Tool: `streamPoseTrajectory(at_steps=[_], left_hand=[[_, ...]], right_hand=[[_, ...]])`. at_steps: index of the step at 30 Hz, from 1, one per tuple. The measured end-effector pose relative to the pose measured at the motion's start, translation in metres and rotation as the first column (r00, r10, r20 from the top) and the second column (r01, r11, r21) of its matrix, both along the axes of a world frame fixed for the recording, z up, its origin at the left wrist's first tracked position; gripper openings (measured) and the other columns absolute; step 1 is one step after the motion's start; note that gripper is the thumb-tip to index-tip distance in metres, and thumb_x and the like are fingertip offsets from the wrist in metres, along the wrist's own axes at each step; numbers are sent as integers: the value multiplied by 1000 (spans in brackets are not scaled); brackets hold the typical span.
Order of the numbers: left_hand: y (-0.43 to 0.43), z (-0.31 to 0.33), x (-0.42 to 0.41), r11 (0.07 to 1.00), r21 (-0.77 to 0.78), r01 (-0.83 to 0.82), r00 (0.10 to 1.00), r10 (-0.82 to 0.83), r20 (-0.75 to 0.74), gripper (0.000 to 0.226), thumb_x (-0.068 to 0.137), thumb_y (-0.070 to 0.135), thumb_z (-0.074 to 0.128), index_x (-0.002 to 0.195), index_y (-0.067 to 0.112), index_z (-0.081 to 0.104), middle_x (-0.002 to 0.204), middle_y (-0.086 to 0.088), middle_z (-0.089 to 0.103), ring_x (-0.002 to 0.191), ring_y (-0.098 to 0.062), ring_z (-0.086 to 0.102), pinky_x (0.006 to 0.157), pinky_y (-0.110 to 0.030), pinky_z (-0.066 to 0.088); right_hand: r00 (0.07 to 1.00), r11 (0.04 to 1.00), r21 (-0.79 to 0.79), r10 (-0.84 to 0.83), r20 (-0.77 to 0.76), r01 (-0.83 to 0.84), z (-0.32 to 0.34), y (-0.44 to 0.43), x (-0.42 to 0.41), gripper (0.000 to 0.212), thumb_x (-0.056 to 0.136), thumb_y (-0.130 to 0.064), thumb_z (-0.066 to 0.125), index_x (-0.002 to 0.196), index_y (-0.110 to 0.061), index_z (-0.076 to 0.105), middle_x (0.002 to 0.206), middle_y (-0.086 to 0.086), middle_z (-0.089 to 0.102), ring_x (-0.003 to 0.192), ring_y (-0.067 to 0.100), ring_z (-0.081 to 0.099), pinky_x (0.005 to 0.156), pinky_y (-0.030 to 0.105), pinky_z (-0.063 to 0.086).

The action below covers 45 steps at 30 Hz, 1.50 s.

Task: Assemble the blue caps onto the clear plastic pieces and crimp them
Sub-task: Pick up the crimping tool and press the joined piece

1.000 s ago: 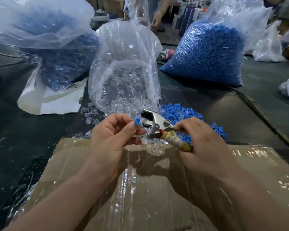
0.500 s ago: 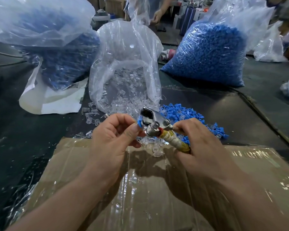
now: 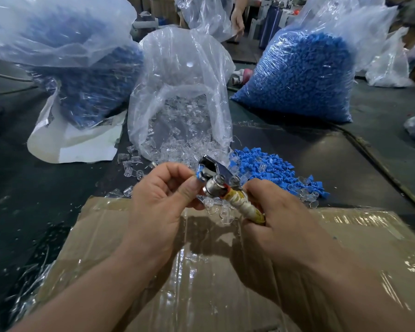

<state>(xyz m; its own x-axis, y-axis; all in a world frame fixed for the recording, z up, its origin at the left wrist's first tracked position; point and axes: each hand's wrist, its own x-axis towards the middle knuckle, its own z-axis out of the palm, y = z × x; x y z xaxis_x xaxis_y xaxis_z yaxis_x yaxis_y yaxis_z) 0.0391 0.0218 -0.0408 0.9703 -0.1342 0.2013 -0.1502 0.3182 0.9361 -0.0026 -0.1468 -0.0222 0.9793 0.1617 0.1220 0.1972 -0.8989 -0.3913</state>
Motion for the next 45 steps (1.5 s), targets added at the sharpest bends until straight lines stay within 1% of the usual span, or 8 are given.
streamPoseTrajectory(at_steps=[11,17,22,29,33,37,40,45], left_hand=[[0,-1,-4,998,51,-36,999,35,14,8,61,33,68,68,29,67,66,-1,67,56,-12,62,52,-17,50],[1,5,-3,994,101,-35,999,38,-34,5,63,23,65,66,25,68,63,-3,67,54,-13,62,50,-16,49],[10,8,7,976,217,-14,994,36,-99,10,64,14,69,72,16,65,58,-1,65,48,-9,59,43,-14,43],[20,3,17,681,727,86,995,-92,-31,21,73,7,69,58,22,70,55,5,66,46,-3,55,45,-12,43],[20,3,17,464,878,118,987,-150,-53,22,72,12,66,52,21,67,51,5,64,43,-5,55,48,-19,45],[19,3,16,377,919,117,985,-162,-59,23,72,23,66,49,24,63,47,5,59,40,-2,47,47,-22,41],[19,2,15,436,898,56,994,-112,-7,23,74,19,67,51,19,63,47,9,59,43,-1,51,47,-17,44],[15,2,14,637,764,-104,991,-1,136,14,80,13,66,83,27,68,58,15,57,51,8,50,48,-10,39]], right_hand=[[1000,1000,7,-9,-11,9,2,1,0,30,75,-23,58,69,-36,32,70,-18,38,65,-6,37,54,14,23],[1000,1000,14,4,-20,-4,3,-3,2,24,76,-27,57,86,-37,38,78,-19,41,73,-7,40,58,12,28],[997,999,14,29,-71,-28,16,-34,0,28,61,-55,48,85,-40,49,83,-18,53,81,-2,50,68,13,39],[953,974,-68,195,-233,-216,13,-34,1,41,52,-61,62,86,-42,50,84,-22,49,84,-6,45,68,13,37],[939,963,-125,199,-279,-241,10,-32,2,47,48,-64,73,79,-47,41,87,-22,45,83,-6,41,65,13,31],[926,940,-206,198,-322,-273,6,-30,4,57,44,-72,69,83,-47,36,87,-24,40,82,-8,36,67,15,29],[914,936,-221,180,-365,-272,5,-29,3,66,43,-74,70,91,-45,35,88,-24,37,85,-10,33,68,12,27],[903,945,-195,171,-394,-264,8,-29,-1,71,45,-69,74,95,-44,32,92,-25,33,90,-10,27,73,2,22]])
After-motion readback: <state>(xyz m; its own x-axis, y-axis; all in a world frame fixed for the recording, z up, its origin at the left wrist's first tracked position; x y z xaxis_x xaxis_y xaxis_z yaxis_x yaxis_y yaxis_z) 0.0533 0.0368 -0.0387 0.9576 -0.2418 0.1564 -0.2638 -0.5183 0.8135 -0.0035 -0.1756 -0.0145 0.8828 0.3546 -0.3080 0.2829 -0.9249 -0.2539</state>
